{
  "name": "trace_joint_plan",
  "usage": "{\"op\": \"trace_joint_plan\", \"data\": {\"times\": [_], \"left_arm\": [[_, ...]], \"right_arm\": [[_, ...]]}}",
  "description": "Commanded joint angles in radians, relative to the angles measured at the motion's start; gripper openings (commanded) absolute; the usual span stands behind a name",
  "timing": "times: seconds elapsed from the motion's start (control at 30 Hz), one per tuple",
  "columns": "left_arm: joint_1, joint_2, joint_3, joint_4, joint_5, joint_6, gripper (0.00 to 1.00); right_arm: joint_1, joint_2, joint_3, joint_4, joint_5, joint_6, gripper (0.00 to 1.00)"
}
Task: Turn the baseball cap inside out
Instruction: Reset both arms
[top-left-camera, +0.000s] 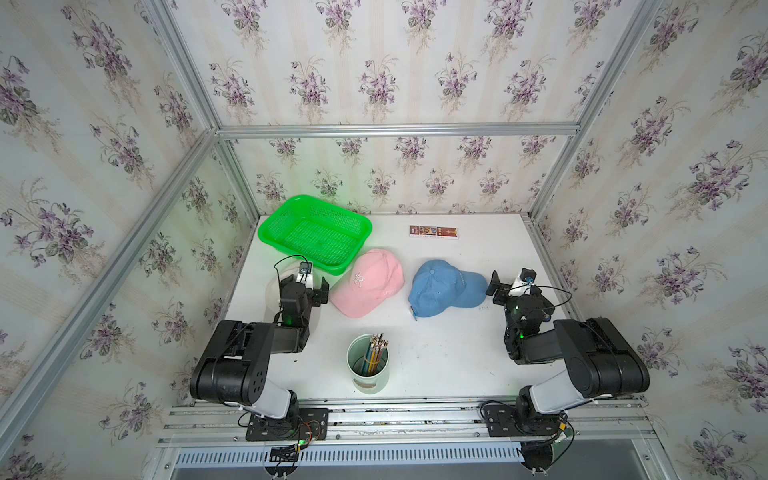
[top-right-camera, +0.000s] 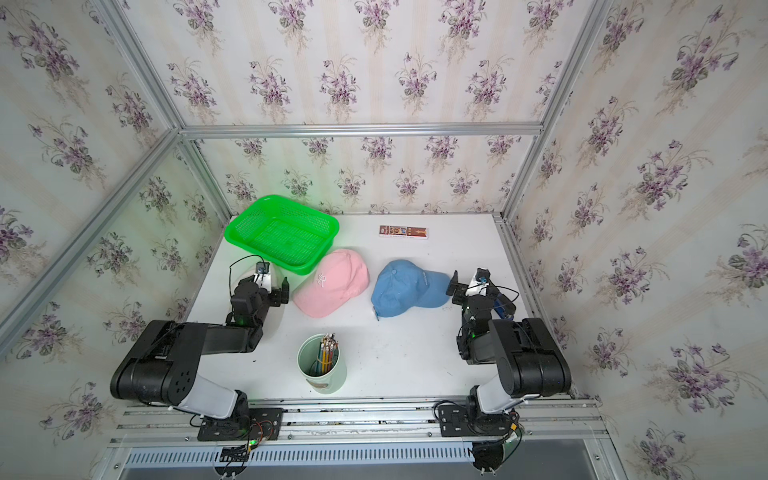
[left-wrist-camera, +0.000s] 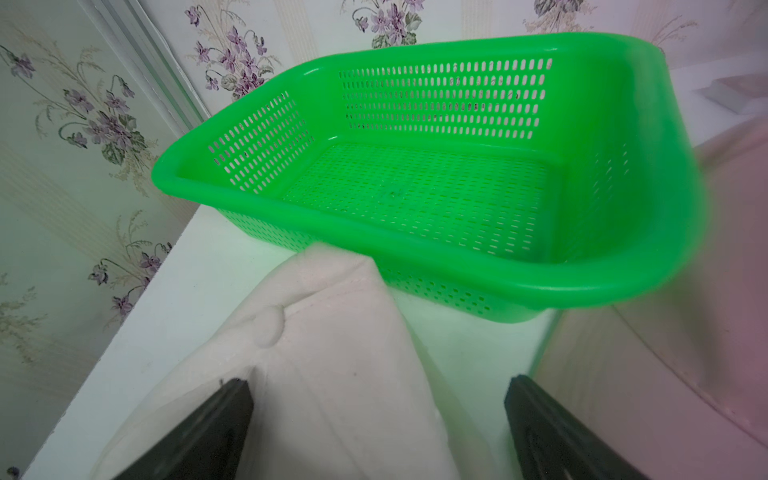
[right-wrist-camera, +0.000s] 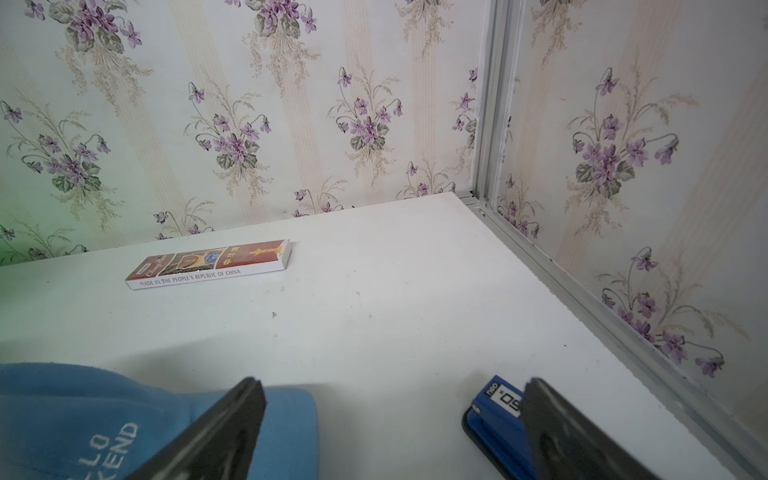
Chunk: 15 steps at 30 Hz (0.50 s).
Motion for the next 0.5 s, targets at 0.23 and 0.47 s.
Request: {"op": "trace_joint_plan", "data": {"times": [0.23, 0.47], "left_arm": [[0.001, 0.007, -0.002, 0.044, 0.031, 0.013, 0.99], [0.003, 0.004, 0.023, -0.006, -0.063, -0.031, 0.99]], "right_arm": [[0.0, 0.002, 0.001, 0.033, 0.003, -0.003, 1.0], [0.001, 0.002, 0.001, 0.032, 0.003, -0.003, 1.0]]}}
